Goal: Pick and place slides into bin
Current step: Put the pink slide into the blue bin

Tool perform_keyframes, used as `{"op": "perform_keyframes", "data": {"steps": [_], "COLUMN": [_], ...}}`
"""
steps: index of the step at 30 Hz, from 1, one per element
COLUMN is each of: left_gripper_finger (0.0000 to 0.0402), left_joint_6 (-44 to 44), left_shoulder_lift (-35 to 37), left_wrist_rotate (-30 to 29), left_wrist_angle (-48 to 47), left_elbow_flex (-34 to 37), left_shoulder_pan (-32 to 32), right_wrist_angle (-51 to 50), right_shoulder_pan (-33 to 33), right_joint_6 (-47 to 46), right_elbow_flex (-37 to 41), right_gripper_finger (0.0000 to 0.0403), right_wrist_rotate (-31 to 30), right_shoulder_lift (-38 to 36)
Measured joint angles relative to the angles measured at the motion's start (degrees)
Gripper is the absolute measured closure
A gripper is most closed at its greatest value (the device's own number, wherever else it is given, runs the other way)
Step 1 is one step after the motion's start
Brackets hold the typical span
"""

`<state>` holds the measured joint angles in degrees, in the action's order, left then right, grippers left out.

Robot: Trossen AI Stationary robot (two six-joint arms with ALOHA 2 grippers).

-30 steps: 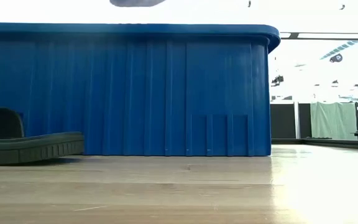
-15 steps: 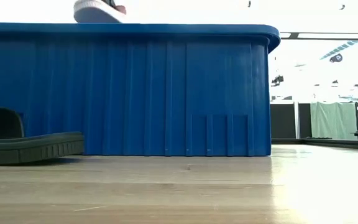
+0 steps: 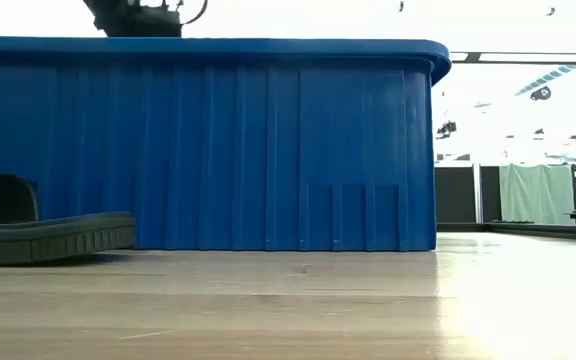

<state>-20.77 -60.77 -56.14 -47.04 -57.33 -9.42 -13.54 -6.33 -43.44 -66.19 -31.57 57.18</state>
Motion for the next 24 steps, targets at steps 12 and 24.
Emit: {"op": "perform_keyframes", "data": {"steps": [12,24], "left_gripper_finger": [0.0401,0.0401], "left_joint_6": [0.28,-6.04], "left_shoulder_lift": [0.82,1.46], "left_wrist_rotate": [3.56,1.84], "left_wrist_angle": [3.64,4.86], "left_elbow_flex": [11.70,16.67], "left_shoulder_pan": [-6.94,-13.14], "right_wrist_angle": [0.00,-0.07], "right_shoulder_pan": [1.92,2.01], "right_joint_6": [0.22,0.17], "right_elbow_flex": [0.00,0.00], "right_gripper_finger": [0.0246,0.0248], "right_wrist_rotate": [0.00,0.01], "right_shoulder_lift": [0.01,0.01]}}
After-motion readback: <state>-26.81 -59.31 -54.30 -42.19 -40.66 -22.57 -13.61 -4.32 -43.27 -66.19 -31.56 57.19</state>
